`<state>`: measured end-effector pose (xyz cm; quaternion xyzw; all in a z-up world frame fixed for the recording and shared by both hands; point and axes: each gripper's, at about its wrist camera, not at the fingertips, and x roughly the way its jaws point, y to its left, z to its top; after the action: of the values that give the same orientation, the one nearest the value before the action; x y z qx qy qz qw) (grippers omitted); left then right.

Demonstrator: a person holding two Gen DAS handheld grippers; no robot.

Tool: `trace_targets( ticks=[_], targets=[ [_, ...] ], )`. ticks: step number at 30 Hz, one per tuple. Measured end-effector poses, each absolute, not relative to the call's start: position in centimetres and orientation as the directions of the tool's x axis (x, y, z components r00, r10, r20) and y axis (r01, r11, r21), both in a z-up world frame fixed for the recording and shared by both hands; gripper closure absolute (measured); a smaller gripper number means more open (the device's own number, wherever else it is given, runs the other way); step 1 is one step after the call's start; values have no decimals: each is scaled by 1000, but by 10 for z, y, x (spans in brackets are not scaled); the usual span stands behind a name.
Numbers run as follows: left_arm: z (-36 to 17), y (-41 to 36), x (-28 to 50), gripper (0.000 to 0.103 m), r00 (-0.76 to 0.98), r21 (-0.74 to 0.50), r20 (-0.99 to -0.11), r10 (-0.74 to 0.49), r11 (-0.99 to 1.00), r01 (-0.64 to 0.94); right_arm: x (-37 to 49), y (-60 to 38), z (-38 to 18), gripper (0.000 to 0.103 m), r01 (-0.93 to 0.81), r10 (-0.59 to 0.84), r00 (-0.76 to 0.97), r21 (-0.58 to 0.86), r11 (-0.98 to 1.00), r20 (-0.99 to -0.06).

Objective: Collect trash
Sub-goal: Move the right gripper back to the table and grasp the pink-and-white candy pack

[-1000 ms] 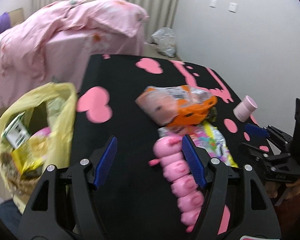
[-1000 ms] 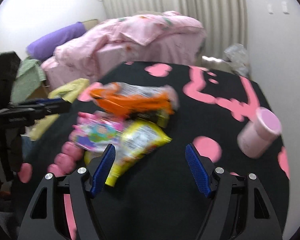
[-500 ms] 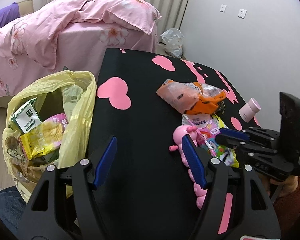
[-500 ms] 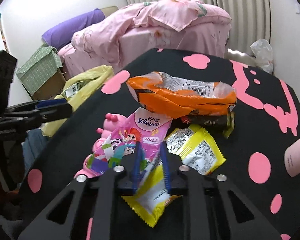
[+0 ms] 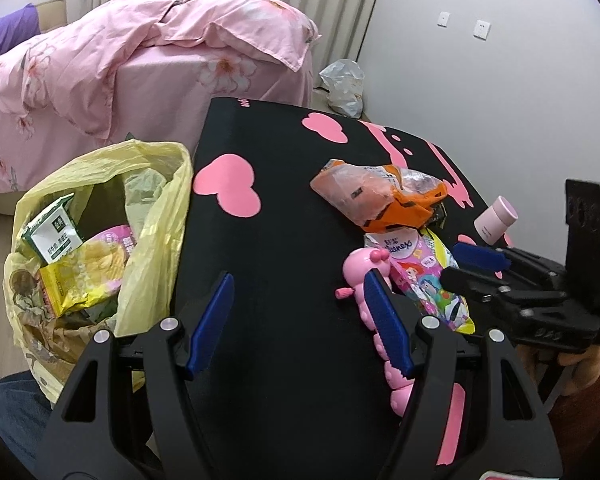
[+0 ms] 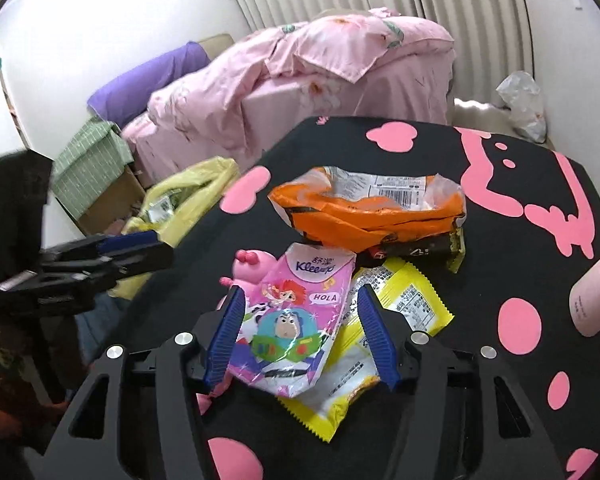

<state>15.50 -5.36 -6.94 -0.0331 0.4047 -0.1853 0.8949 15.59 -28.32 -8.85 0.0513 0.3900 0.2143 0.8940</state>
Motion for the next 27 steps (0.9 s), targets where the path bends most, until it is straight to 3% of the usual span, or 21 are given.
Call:
trace_targets(
  ticks=[3, 6, 7, 9, 10, 12, 18, 23, 27],
  targets=[
    [-71, -47, 155, 39, 607, -218, -711, -356, 931, 291, 164, -272, -105, 47, -333, 387, 562, 228, 915, -731],
    [-74, -39, 156, 39, 608, -227, -711, -353, 934, 276, 158, -266, -108, 51, -354, 365, 593, 174, 919, -718],
    [-75, -37, 156, 39, 607, -232, -712, -353, 934, 270, 157, -263, -109, 65, -373, 363, 586, 156, 914, -724],
    [-78, -33, 157, 39, 602, -247, -715, -356, 934, 259, 153, -260, -111, 73, -385, 351, 584, 131, 914, -732],
    [-79, -31, 158, 39, 599, -256, -716, -359, 933, 253, 148, -259, -109, 85, -396, 339, 592, 102, 912, -731],
    [-80, -28, 159, 39, 599, -264, -715, -360, 933, 247, 141, -259, -105, 91, -424, 361, 593, 102, 900, -720],
    [-82, -27, 160, 39, 597, -271, -718, -357, 934, 232, 112, -294, -77, 94, -396, 407, 650, 171, 902, -642],
    [-84, -33, 162, 38, 577, -325, -704, -415, 910, 258, 93, -345, -66, 94, -258, 299, 728, 158, 953, -617],
    [-80, -46, 161, 30, 553, -350, -692, -463, 886, 303, 90, -376, -79, 94, -156, 225, 730, 163, 974, -645]
  ],
)
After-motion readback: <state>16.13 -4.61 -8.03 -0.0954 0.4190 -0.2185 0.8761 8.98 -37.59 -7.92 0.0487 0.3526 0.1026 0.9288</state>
